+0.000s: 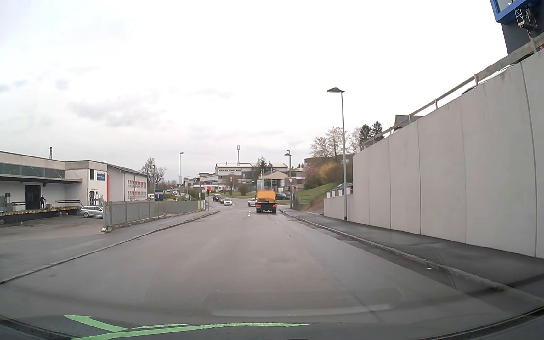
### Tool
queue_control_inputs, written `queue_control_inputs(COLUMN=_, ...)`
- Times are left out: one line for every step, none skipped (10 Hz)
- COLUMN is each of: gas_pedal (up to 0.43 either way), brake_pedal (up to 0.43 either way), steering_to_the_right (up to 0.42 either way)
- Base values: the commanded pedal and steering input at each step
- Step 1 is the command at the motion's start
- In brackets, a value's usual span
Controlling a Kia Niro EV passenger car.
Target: Follow the waypoints while adhering to traffic rules and regulations
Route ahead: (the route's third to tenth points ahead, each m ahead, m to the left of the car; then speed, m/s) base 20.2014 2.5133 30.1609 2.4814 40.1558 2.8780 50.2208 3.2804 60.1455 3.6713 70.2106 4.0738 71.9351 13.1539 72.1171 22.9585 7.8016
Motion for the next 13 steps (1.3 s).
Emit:
queue_control_inputs(gas_pedal=0.000, brake_pedal=0.000, steering_to_the_right=0.006)
queue_control_inputs(gas_pedal=0.000, brake_pedal=0.000, steering_to_the_right=0.006)
queue_control_inputs(gas_pedal=0.000, brake_pedal=0.000, steering_to_the_right=0.007)
queue_control_inputs(gas_pedal=0.000, brake_pedal=0.000, steering_to_the_right=0.006)
queue_control_inputs(gas_pedal=0.000, brake_pedal=0.000, steering_to_the_right=0.006)
queue_control_inputs(gas_pedal=0.000, brake_pedal=0.000, steering_to_the_right=0.006)
queue_control_inputs(gas_pedal=0.000, brake_pedal=0.006, steering_to_the_right=0.006)
queue_control_inputs(gas_pedal=0.000, brake_pedal=0.018, steering_to_the_right=0.006)
queue_control_inputs(gas_pedal=0.000, brake_pedal=0.043, steering_to_the_right=0.006)
queue_control_inputs(gas_pedal=0.000, brake_pedal=0.061, steering_to_the_right=0.006)
queue_control_inputs(gas_pedal=0.000, brake_pedal=0.073, steering_to_the_right=0.005)
queue_control_inputs(gas_pedal=0.000, brake_pedal=0.079, steering_to_the_right=0.004)
queue_control_inputs(gas_pedal=0.000, brake_pedal=0.079, steering_to_the_right=0.002)
